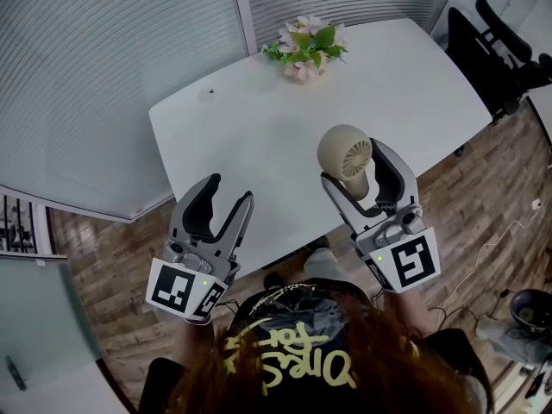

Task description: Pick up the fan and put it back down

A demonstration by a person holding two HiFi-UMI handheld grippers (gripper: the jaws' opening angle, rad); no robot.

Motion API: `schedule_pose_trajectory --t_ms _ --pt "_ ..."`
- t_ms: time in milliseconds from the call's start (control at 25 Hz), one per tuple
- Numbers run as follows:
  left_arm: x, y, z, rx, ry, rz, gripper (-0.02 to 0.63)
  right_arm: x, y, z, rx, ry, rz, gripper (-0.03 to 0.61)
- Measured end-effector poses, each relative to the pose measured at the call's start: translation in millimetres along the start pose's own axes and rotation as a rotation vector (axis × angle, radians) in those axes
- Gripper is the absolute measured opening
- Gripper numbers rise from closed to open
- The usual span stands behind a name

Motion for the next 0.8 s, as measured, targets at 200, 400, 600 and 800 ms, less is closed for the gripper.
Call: schedule_pose_trajectory --t_ms 200,400,600,800 --pt "-37.4 5.0 9.4 0.010 0.020 -0.003 0.213 2.3 12.9 35.8 -0.004 0.024 -0.032 0.325" --pt "-75.3 6.4 19.5 0.025 0.028 0.008 0.212 4.2 28.3 69.5 -0.021 0.031 -0.075 0.325" --pt "-102.1 6.2 27.3 0.027 0.027 0.006 0.212 1.3 32.7 96.0 0.000 0.006 -0.065 0.326" --pt "-119.6 6.8 26.2 0.028 -0.010 0.007 0.212 -6.1 50.8 113.9 -0.037 -0.020 -0.116 0.326"
Point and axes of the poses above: the fingertips, and each gripper's own axes: x backward along the fingers, z to its right, y out of its underside, the point moved 2 cm from there along x, backward along the fingers, and after that the axes turned 10 degrees about -y, right-handed, at the moved point
